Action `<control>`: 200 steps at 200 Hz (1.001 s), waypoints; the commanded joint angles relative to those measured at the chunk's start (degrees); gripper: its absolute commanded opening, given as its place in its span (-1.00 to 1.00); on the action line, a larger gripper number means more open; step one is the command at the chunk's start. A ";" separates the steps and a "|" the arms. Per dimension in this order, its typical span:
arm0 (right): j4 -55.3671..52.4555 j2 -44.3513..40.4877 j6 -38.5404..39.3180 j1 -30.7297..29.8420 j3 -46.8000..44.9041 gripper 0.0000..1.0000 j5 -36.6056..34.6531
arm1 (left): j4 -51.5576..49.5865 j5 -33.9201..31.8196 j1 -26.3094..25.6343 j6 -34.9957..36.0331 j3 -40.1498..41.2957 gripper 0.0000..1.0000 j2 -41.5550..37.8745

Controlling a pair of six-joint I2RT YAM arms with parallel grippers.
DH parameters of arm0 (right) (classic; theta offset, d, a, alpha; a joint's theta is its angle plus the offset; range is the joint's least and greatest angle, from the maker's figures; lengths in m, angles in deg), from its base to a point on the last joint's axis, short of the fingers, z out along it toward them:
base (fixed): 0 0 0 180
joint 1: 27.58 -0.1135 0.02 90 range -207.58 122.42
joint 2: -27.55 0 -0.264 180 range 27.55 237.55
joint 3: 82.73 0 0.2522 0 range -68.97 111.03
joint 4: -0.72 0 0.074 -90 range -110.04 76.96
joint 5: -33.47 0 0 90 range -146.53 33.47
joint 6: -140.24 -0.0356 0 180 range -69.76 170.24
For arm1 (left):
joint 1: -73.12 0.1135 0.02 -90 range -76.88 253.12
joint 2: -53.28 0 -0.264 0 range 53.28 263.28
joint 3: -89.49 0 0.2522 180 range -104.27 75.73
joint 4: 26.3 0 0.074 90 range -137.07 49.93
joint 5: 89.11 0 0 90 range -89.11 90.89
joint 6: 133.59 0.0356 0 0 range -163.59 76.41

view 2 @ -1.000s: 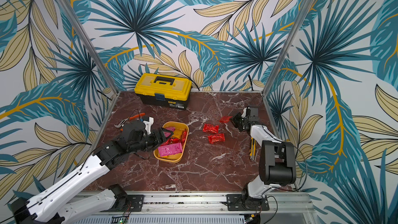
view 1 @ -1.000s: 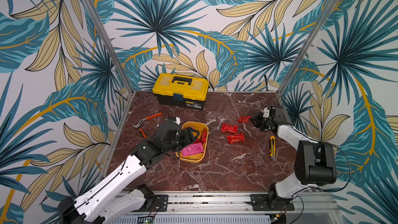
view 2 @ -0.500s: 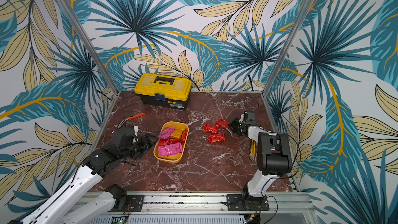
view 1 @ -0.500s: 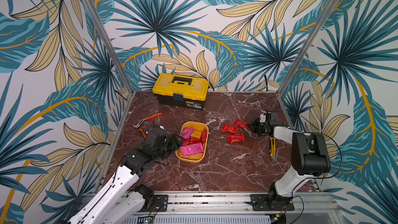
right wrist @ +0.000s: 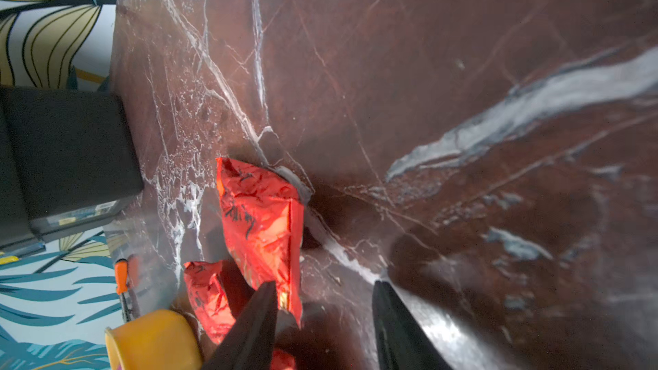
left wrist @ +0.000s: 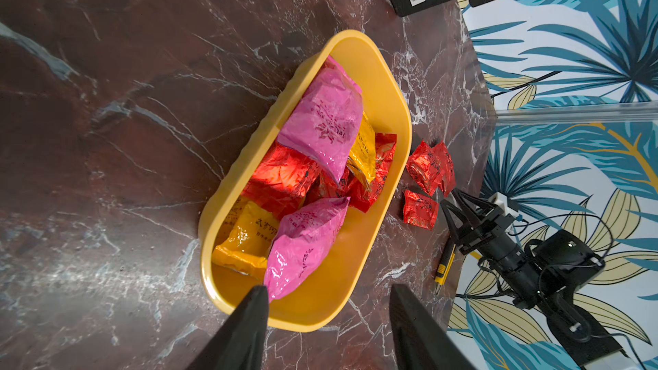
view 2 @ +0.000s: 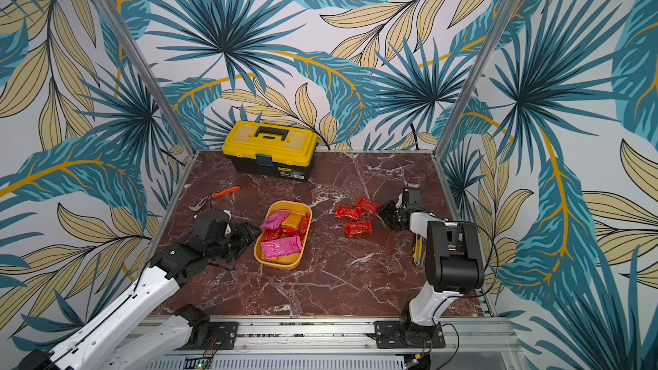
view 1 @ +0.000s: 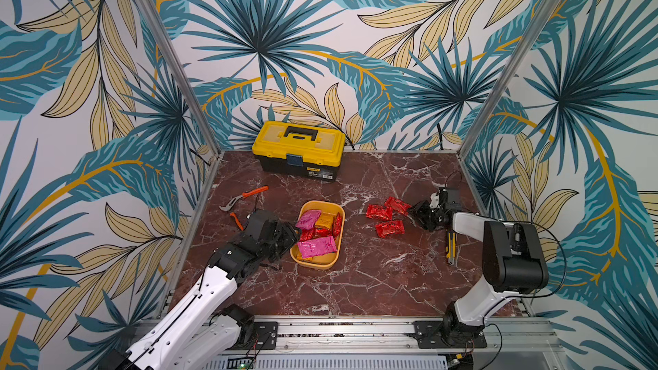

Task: Take the tea bags out of the storage box
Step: Place the tea bag at the center of the board, then pick up the tea bag from the storage box.

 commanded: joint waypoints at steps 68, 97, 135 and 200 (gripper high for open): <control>-8.94 -17.09 4.88 0.15 -2.53 0.47 -5.37 | -2.86 2.62 0.08 3.15 3.36 -0.01 -0.33; -12.07 -23.88 6.24 -0.14 -2.11 0.52 -2.67 | -1.62 2.59 -0.93 3.15 5.06 -0.02 -0.05; -16.82 -30.35 7.26 -3.43 -0.94 0.49 4.55 | 0.99 2.64 -2.86 3.14 6.21 -0.08 2.49; -17.67 -35.99 4.25 -19.12 -0.98 0.22 9.12 | 3.26 2.44 -3.91 4.12 5.80 -0.20 4.73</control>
